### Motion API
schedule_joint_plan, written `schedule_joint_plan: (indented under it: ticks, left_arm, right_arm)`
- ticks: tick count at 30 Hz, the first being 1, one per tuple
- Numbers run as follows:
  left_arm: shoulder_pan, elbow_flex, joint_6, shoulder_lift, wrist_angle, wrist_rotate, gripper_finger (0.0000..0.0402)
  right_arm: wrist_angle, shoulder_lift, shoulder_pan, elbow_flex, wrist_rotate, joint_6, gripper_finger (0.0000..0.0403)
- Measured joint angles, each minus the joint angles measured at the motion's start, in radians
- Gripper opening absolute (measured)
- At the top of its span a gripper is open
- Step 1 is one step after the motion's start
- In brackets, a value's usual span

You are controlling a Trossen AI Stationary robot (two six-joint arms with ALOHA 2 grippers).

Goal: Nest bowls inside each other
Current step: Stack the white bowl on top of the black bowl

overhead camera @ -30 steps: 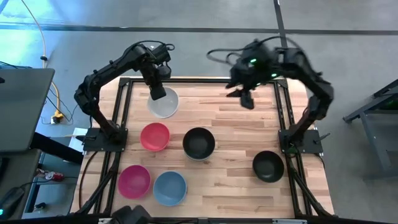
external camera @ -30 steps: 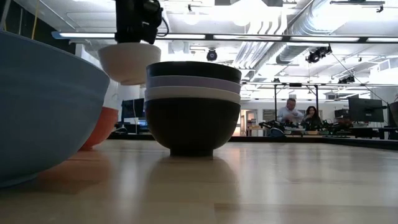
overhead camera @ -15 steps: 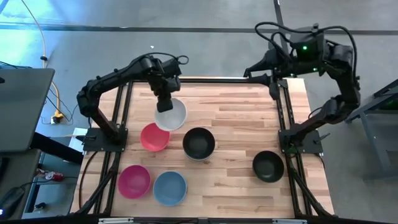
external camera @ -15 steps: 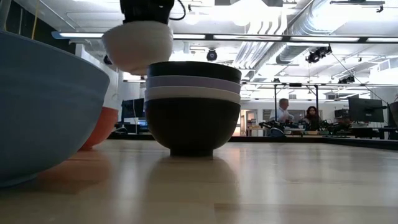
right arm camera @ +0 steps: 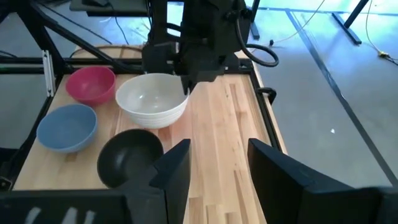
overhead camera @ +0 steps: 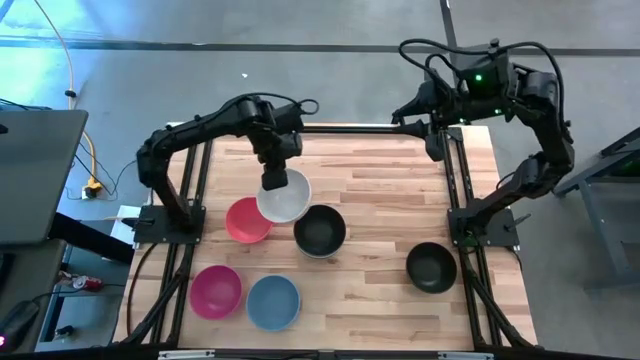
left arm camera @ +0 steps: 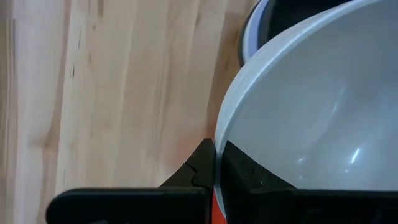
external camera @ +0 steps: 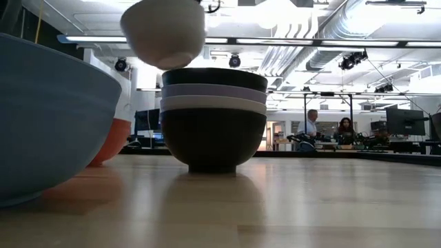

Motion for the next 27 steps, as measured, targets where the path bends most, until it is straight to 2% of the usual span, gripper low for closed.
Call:
schedule_joint_plan:
  ticks: [7,11,17,27]
  left_arm:
    - [-0.063,0.255,0.025,0.176,-0.031,0.002,0.0]
    - [-0.085,0.353,0.043,0.268,-0.028,0.03,0.0]
    - [-0.108,0.389,0.048,0.344,-0.03,0.039,0.0]
    - [-0.166,0.39,0.036,0.36,-0.03,0.042,0.0]
  right_arm:
    - [-0.043,-0.003,0.0,0.0,0.027,-0.008,0.0152]
    - [-0.065,-0.011,0.0,0.0,0.03,-0.016,0.0152]
    - [-0.069,-0.038,-0.008,0.0,0.087,-0.023,0.0152]
    - [-0.068,-0.076,-0.043,0.0,0.093,-0.022,0.0152]
